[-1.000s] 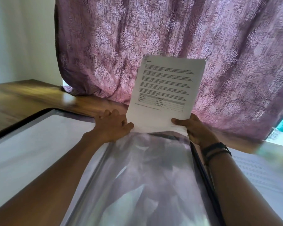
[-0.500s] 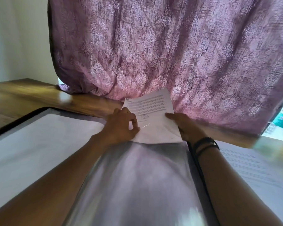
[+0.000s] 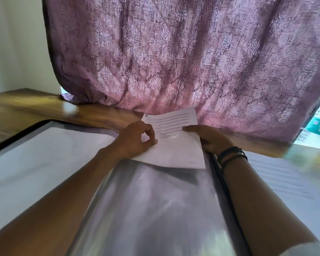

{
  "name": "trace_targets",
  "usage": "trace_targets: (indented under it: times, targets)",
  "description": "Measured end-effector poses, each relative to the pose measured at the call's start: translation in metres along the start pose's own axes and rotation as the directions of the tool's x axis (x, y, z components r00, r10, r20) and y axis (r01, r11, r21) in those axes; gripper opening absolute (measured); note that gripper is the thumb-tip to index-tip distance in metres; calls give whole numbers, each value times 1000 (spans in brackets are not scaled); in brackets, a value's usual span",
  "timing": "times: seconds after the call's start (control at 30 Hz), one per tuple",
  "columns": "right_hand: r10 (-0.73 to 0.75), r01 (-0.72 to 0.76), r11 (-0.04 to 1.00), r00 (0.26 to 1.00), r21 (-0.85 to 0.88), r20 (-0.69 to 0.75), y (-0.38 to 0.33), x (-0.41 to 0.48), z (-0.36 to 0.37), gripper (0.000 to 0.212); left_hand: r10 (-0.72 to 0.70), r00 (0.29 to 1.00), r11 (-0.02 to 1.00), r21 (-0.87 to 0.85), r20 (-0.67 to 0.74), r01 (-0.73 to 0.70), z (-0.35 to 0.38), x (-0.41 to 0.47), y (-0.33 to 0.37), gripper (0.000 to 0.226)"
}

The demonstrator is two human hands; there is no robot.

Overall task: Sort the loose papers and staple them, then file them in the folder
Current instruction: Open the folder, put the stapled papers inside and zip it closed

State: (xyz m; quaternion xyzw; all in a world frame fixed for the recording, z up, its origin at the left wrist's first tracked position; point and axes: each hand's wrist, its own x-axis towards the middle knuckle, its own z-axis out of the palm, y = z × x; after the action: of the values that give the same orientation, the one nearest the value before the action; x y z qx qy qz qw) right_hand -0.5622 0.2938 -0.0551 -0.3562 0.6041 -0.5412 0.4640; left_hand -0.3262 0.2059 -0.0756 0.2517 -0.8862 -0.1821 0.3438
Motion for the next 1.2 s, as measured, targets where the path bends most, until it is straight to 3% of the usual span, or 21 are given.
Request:
trace_targets:
  times: [0.47, 0.77, 1.0, 1.13, 1.2]
  targets:
    - [57, -61, 997, 996, 50, 71, -8, -9, 3, 28, 38, 998, 995, -86, -41, -41, -3, -2, -3, 12]
    - [85, -87, 996, 987, 3, 138, -4, -5, -1, 40, 31, 999, 994, -104, -43, -35, -2, -1, -5, 14]
    - [31, -26, 998, 995, -48, 96, 2, 4, -3, 45, 58, 997, 992, -108, -42, -63, -2, -1, -5, 14]
    - [-51, 49, 997, 998, -63, -38, 2, 9, -3, 70, 59, 998, 994, -86, -32, -61, -2, 0, -6, 14]
    - [-58, 53, 995, 997, -79, -58, 3, 9, -2, 56, 57, 998, 995, -79, -25, -59, -2, 0, -8, 14]
